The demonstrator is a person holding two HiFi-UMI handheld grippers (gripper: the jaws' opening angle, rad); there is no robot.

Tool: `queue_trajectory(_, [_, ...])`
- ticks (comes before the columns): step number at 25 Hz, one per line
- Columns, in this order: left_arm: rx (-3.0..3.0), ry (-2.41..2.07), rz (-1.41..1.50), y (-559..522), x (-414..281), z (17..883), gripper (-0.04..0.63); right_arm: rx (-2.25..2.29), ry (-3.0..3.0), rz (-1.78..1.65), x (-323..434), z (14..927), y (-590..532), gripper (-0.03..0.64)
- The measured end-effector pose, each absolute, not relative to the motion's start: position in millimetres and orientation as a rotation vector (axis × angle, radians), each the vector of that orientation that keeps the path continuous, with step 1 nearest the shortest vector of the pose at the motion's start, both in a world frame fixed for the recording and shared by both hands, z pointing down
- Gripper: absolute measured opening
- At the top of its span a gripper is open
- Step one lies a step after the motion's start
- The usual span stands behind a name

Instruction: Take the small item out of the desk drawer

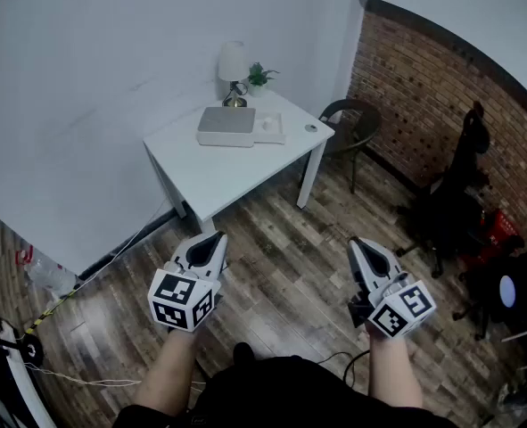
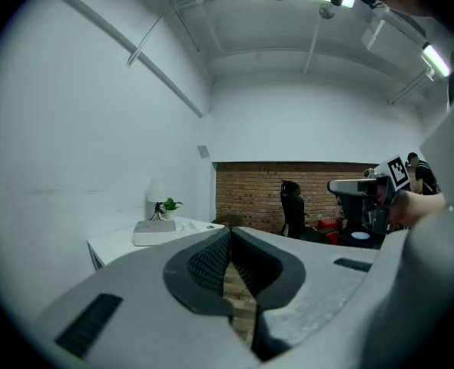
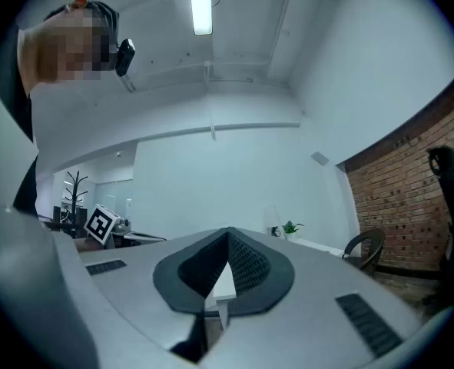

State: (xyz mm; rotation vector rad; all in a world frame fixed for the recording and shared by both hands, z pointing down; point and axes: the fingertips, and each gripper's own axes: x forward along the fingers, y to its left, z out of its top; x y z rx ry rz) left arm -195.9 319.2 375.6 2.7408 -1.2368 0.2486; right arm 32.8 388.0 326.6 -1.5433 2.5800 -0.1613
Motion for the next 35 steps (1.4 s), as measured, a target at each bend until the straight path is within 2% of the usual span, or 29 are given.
queue_trajectory(9, [2.719,-1.211,0.274,308.3,-211.1,395.3,0.011,-1.591,2.566,-0.208,31.6,340.2,379.2,-0.003])
queue_trajectory(19, [2.727,-1.130,0.300,292.6,-241.8,417.0,0.011,-1.592,2.613,-0.237,-17.1,355.8,366.2,-0.003])
queue_trajectory(28, [2.731,-1.068,0.283,270.6,-242.5,427.8,0.011,-1.549,2.667,-0.282,-45.5,373.6,348.4,-0.002])
queue_trajectory(35, [2.685,-1.105,0.297,227.6,-225.8,438.7,0.011,-1.514,2.674,-0.356,-25.7,393.3,301.9,-0.003])
